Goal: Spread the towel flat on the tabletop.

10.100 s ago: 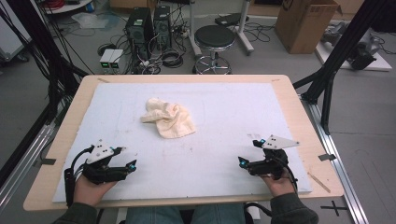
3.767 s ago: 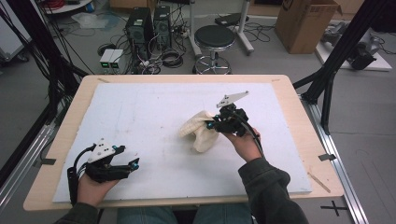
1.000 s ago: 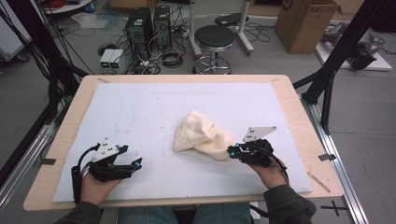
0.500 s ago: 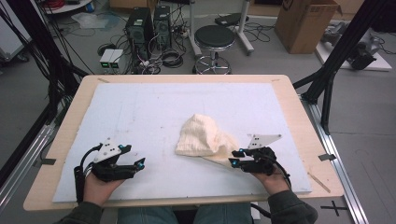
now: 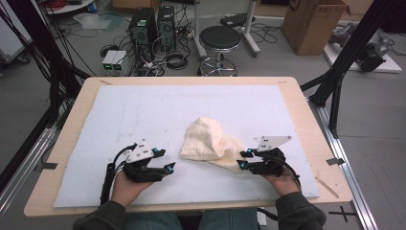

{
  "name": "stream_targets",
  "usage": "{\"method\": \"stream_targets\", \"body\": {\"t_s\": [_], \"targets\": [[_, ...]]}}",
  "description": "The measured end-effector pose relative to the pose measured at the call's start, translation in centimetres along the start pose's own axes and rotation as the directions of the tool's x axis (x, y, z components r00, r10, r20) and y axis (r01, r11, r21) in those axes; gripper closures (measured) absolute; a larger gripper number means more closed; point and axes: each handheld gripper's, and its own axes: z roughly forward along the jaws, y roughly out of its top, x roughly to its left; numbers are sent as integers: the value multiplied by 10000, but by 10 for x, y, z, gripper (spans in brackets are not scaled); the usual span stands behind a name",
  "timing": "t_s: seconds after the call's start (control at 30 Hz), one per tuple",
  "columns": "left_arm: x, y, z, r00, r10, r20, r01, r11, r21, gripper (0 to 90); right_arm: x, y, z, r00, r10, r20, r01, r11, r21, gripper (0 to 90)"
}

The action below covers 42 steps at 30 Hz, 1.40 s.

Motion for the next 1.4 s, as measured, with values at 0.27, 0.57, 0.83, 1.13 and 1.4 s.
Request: {"method": "stream_targets", "body": {"t_s": [0.27,0.57,0.83,1.13,1.4], "targets": [[-5,11,53,9978,315,579,-372,9943,997,454,-12,-12,3,9994,280,-218,-277,9995,163,610],[-4,20,83,9937,1075,305,-1115,9723,2053,632,-13,-14,15,9994,91,-341,-67,9975,703,656],[-1,24,69,9916,1271,251,-1295,9774,1671,891,-11,-12,17,9989,-31,-472,76,9954,953,826],[13,43,14,9930,1168,-179,-1155,9914,618,892,-1,1,7,9979,-266,-584,271,9996,77,841],[18,55,-34,9919,1264,-112,-1263,9919,149,892,19,18,4,9906,-901,-1028,837,9944,-651,848]]}}
